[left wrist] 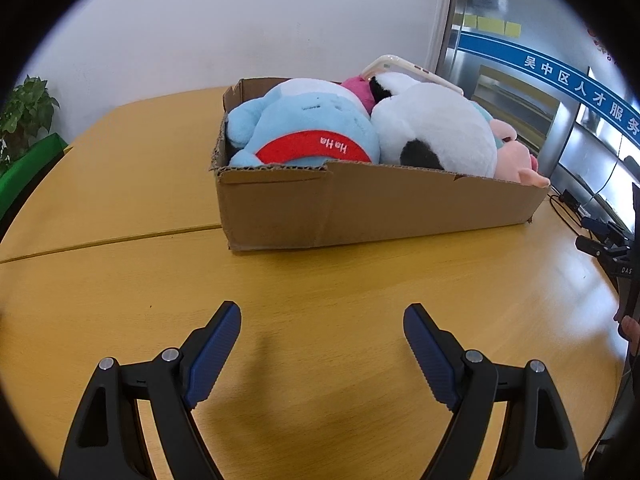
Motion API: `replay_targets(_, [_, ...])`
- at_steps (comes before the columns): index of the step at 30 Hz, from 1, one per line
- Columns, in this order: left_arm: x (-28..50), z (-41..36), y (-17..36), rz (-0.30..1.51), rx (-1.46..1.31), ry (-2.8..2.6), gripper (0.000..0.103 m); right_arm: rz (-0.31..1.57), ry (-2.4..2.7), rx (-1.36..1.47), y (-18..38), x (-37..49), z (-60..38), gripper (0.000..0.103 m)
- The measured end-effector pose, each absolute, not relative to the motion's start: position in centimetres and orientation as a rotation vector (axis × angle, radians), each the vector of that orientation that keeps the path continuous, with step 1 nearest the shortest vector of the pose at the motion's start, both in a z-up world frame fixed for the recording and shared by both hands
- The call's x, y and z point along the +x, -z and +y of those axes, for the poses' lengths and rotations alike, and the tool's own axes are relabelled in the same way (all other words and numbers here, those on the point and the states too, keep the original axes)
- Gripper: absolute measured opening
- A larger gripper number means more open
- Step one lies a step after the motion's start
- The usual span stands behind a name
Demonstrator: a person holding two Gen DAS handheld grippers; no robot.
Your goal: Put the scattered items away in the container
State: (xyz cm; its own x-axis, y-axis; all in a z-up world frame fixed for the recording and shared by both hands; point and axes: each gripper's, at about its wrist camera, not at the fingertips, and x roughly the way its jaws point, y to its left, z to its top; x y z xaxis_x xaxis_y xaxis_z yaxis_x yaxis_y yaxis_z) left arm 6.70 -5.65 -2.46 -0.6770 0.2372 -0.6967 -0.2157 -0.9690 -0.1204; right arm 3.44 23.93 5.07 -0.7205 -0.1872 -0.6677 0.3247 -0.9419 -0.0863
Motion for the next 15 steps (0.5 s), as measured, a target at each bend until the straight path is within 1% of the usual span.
replay_targets(4, [6.6,-7.6,3.9,-0.055,-1.198,-2.646,0.083,0.334,2.602,1.097,-3.2,2.7,26.3,0.103])
replay_targets(7, [6.5,-9.1,4.5,-0.122,-1.241,-2.602,0.083,0.402,2.546,1.177,-1.2,2.8,27.9,0.103])
replay_targets(8, [6.5,-9.4,4.6,-0.103,-1.248,-2.599,0.083,0.403,2.498,1.211,-0.5,2.6,28.5,0.103])
replay_targets(9, [6.6,-9.5,4.7,-0.051,-1.262,-2.599,0.083,0.361,2.446,1.225,-0.3,2.4,29.2,0.103])
replay_targets(11, [6.7,-9.1,4.9,0.106,-1.29,-2.603,0.083,0.32,2.397,1.255,0.3,2.1,30.4,0.103])
replay_targets(12, [6.9,-9.0,5.0,0.177,-1.281,-2.597,0.087,0.319,2.388,1.257,0.3,1.9,31.0,0.103])
replay_targets(15, [7.3,-9.7,5.1,0.215,-1.257,-2.52,0.09,0.36,2.371,1.199,0.5,1.0,32.3,0.103])
